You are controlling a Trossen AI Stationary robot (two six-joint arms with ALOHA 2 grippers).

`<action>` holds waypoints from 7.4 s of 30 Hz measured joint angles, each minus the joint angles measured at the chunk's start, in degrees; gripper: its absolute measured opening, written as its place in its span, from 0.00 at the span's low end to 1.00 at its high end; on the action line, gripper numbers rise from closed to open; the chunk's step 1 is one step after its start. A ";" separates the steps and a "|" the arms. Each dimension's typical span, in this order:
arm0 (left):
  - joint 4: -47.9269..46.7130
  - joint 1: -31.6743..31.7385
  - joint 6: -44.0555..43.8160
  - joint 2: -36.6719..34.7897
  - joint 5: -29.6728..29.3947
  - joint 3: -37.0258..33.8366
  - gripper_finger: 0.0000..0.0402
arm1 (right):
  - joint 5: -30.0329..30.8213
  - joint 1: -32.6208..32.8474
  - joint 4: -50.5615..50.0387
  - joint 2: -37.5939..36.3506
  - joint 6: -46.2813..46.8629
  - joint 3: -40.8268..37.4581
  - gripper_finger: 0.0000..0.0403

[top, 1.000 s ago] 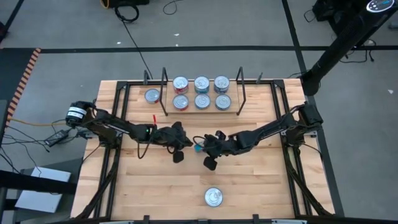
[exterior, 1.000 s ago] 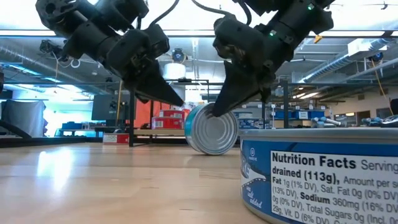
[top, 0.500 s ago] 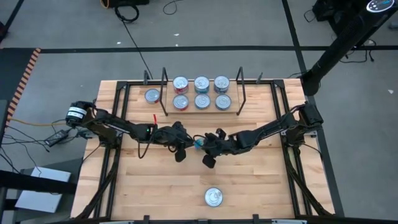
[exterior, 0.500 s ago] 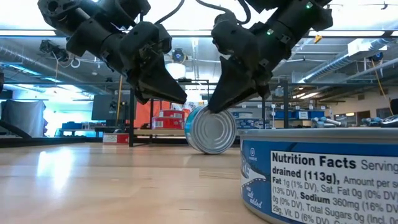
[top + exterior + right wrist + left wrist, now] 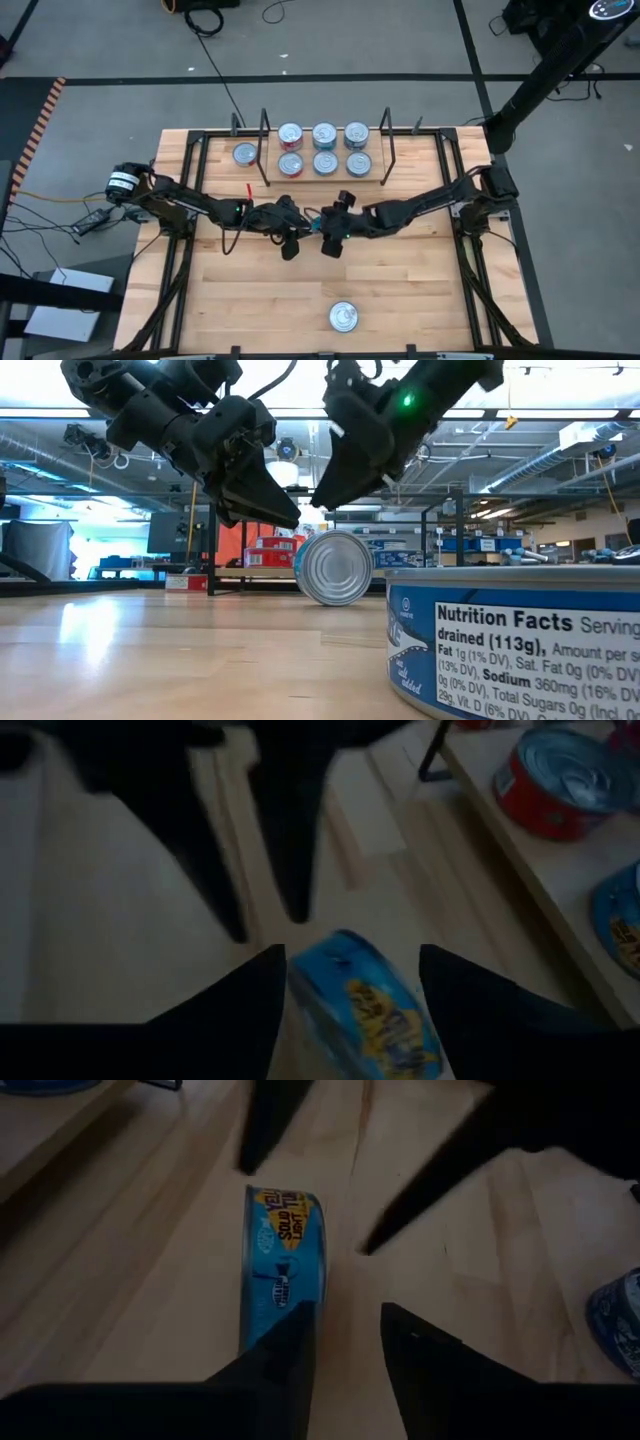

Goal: Stack canned seafood by type on shelf
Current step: Stack the light blue tuna can on top of the other light blue tuna can

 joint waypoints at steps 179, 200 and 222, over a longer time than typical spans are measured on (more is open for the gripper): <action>30.80 5.86 6.74 20.65 8.45 -3.80 0.00 | -15.63 10.79 0.85 -0.50 24.39 -9.86 0.02; 26.93 5.19 4.77 26.21 10.86 2.56 0.01 | -12.91 5.50 9.35 -0.48 28.05 -13.05 0.02; 25.77 3.69 3.60 26.18 11.27 2.54 0.01 | -19.32 9.84 5.47 -0.48 18.18 -10.05 0.02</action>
